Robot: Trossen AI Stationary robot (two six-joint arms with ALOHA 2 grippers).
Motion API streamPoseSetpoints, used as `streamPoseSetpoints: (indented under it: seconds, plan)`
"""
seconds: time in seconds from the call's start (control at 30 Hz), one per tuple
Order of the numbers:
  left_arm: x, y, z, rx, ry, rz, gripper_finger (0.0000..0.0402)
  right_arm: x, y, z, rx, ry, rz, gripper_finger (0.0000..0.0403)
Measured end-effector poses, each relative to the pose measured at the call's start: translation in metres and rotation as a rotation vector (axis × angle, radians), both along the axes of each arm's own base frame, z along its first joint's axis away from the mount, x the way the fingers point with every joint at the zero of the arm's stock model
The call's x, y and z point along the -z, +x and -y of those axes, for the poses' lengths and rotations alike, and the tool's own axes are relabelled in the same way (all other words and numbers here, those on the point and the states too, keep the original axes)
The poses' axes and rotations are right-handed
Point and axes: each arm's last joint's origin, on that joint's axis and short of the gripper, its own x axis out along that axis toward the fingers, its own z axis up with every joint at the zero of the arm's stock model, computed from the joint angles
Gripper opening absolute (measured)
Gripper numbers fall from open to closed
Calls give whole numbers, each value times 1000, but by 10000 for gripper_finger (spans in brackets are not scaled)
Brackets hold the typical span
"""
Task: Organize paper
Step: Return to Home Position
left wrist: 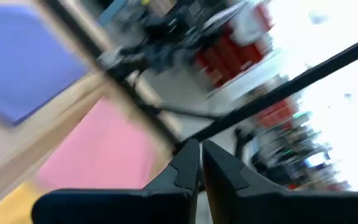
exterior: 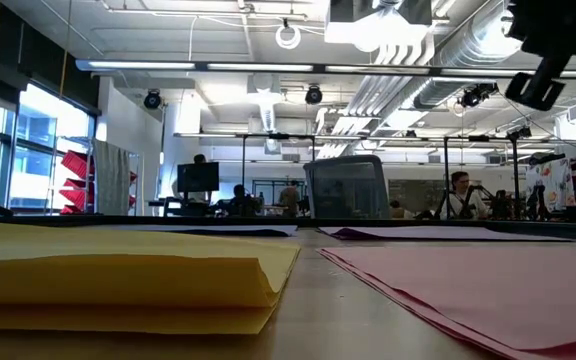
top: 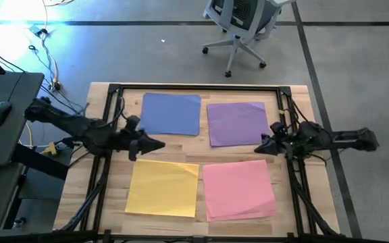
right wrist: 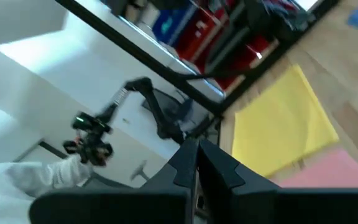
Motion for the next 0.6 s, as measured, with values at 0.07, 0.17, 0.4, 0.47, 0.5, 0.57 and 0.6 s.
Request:
streamPoseSetpoints:
  seconds: [0.07,0.17,0.4,0.47,0.5,0.57,0.6]
  plan:
    - [26,2,-7,-12,18,45,0,2,1,6,17,-35,62,0]
    - [53,-3,-16,-30,60,133,0,2,0,12,54,-101,137,0]
    - [94,-20,-29,-99,293,237,0,4,0,21,209,-365,179,0]
    - [103,-24,-31,-105,352,221,0,7,0,21,229,-403,161,0]
    - [108,-25,-32,-108,374,209,0,8,1,21,229,-411,152,0]
    - [117,-29,-33,-115,402,189,0,10,1,21,222,-410,130,0]
    - [122,-30,-34,-121,416,173,0,11,1,21,215,-399,115,0]
